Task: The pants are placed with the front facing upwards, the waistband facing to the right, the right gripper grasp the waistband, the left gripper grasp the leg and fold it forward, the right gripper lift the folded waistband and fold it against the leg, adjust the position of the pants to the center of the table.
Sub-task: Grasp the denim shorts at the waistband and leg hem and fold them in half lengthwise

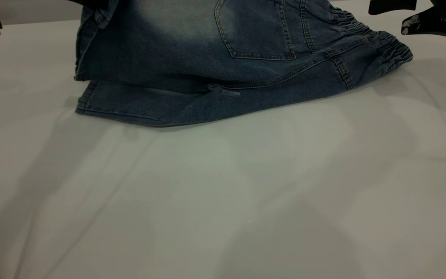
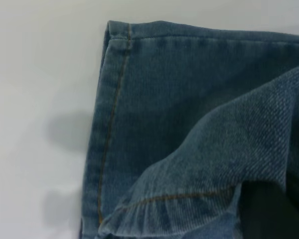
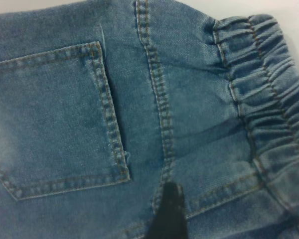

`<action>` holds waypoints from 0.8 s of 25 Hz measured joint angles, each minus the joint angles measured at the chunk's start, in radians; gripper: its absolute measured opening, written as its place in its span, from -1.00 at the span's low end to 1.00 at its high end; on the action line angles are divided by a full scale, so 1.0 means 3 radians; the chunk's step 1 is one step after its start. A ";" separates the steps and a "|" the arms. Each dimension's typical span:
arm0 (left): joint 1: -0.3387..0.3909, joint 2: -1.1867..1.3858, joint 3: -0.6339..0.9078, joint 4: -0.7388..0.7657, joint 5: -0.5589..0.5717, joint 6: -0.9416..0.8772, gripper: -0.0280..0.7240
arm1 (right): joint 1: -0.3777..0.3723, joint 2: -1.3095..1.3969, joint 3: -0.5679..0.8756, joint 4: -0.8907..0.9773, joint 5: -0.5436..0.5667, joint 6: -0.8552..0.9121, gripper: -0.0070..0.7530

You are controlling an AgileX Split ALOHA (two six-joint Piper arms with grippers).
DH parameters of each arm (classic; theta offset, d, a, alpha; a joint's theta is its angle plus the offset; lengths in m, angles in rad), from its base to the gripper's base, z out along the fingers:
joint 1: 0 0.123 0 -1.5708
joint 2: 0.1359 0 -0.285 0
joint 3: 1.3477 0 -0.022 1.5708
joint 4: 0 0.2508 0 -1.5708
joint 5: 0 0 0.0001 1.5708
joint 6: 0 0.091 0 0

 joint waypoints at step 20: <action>0.0000 0.0000 0.0000 0.0094 -0.0072 0.0277 0.16 | -0.0034 0.0000 0.0000 -0.0003 0.0012 0.0009 0.53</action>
